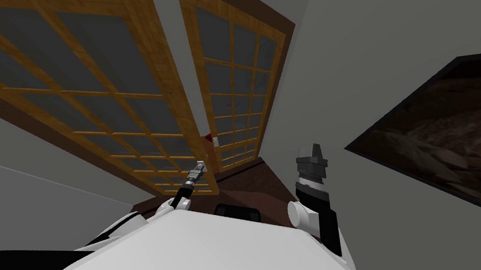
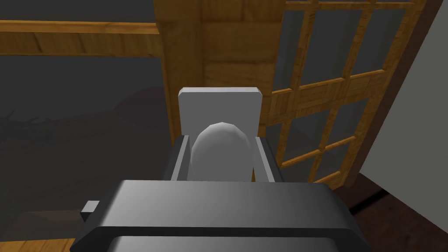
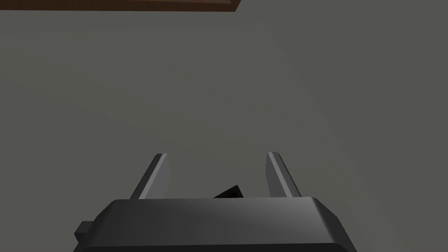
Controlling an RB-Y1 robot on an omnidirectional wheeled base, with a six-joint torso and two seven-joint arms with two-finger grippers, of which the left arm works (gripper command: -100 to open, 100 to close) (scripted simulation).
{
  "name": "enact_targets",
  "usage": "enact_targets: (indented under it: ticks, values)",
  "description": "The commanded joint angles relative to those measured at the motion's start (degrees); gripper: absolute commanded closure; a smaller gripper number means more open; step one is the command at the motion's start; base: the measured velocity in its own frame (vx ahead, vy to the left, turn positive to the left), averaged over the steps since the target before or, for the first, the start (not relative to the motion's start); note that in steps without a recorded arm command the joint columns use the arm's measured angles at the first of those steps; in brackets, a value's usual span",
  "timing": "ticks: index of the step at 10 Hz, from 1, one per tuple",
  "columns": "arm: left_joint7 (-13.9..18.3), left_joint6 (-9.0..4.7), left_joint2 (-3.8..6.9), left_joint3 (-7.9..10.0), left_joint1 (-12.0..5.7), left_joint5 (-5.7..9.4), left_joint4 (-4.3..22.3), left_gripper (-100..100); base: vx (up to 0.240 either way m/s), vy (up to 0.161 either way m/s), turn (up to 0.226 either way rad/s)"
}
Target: Pull the door open
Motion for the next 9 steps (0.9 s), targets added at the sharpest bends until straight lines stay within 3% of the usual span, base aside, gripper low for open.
enact_targets:
  ticks: [1, 4, 5, 6, 9]
  values:
    - [1.20, -0.35, 0.87, -1.29, 1.19, -0.44, -0.77, 100, -0.242, 0.058, -0.079]
    - [3.73, -1.94, 2.55, -3.84, 2.42, -1.39, -1.37, 100, -0.228, 0.049, -0.084]
    - [2.93, -1.20, 2.31, -3.31, 2.51, -1.19, -2.05, 100, -0.101, 0.005, -0.004]
    - [4.30, -2.94, 3.28, -4.70, 3.63, -1.91, -1.97, 100, -0.184, 0.043, -0.113]
    - [6.00, -5.37, 4.64, -6.37, 4.80, -2.79, -1.90, 100, -0.210, 0.080, -0.103]
